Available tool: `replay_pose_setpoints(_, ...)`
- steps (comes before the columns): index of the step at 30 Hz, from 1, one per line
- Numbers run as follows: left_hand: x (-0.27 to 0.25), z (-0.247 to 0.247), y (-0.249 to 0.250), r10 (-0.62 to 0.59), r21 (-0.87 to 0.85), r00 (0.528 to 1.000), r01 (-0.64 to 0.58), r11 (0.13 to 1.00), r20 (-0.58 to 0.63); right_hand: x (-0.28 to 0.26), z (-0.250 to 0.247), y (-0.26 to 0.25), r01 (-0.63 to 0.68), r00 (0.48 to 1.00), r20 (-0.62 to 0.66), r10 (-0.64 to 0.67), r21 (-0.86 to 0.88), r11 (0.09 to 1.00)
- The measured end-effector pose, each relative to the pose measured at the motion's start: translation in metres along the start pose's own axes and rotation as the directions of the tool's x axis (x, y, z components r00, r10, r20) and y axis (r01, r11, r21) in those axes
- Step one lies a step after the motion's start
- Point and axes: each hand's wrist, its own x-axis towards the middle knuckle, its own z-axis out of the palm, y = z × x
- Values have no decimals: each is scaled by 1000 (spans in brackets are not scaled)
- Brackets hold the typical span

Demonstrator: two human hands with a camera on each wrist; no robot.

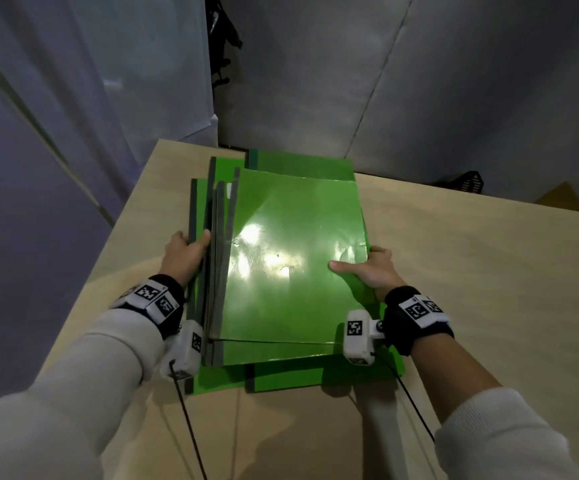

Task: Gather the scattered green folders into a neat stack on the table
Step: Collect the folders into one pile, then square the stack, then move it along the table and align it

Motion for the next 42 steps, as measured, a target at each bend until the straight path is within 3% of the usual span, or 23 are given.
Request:
replay_pose_setpoints(3,-8,2,0,18,-37,998,-15,999,66,-2,2,5,42,999,18,-42,4,999)
replay_pose_setpoints(7,-30,9,4,16,-46,964,-3,999,264,-5,-2,12,37,997,65,-37,8,999)
replay_pose_setpoints(10,-38,15,4,-14,-52,951,32,998,308,9,-6,33,36,994,99,-38,21,999)
replay_pose_setpoints(14,-41,19,5,-5,-149,911,72,986,412,-10,-6,41,50,994,99,-51,13,999)
replay_pose_setpoints(16,-32,22,-3,34,-183,907,48,982,420,-13,-4,54,58,993,101,-59,15,998)
replay_pose_setpoints(19,-53,22,-1,27,-87,894,13,996,448,-25,-6,57,88,990,106,-93,46,995)
replay_pose_setpoints(22,-71,25,-9,12,-34,920,2,999,392,-47,-9,44,105,988,98,-116,116,988)
replay_pose_setpoints(30,-97,23,-16,94,-319,922,34,947,376,-64,-16,50,103,984,117,-135,243,965)
replay_pose_setpoints(33,-104,18,-22,186,-296,922,-83,952,341,-70,-18,51,96,976,166,-142,257,962)
replay_pose_setpoints(38,-124,5,-9,312,-257,873,-226,940,375,-74,-31,44,133,954,240,-178,191,972)
replay_pose_setpoints(42,-136,-8,16,430,-267,838,-352,897,337,-82,-40,27,201,957,145,-250,287,937)
